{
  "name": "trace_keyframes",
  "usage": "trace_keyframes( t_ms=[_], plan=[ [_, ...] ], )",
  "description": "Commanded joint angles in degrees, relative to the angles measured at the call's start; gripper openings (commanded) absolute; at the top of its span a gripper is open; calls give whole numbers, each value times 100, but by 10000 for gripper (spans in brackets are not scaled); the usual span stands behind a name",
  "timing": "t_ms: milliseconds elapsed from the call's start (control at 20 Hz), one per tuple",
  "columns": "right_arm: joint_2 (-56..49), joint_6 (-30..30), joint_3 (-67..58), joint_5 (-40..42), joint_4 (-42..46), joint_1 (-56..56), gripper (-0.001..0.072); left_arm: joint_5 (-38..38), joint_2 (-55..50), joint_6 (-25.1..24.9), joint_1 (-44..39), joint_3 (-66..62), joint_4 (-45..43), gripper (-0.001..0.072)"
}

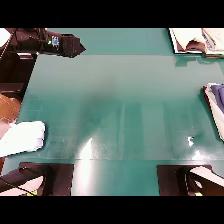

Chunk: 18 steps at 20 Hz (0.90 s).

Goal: Fold the shirts.

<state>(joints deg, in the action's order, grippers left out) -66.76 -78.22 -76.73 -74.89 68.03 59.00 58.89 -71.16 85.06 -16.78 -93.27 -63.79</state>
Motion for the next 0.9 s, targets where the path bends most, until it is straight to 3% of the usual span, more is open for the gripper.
trace_keyframes(
  t_ms=[0, 150, 450, 600, 700, 850],
  plan=[
    [46, -125, -52, 15, -1023, -190, 653, -17, -2, 0, -2, 2, 2, 25],
    [46, -125, -457, -20, -1615, -1344, 652, -13, -2, 0, -2, 2, -7, 25],
    [44, -125, -1001, 339, -1631, -4435, 637, -101, -2, 2, -2, -4, -2, 25],
    [44, -120, -1008, 737, -1541, -5670, 360, -293, -2, 2, -2, -4, -2, 25],
    [44, -114, -1005, 962, -1541, -6188, 19, -393, -2, 2, -2, -4, -2, 25],
    [44, -57, -1008, 1224, -1545, -6533, 16, -448, -2, 2, -2, -4, -2, 25]
  ],
)
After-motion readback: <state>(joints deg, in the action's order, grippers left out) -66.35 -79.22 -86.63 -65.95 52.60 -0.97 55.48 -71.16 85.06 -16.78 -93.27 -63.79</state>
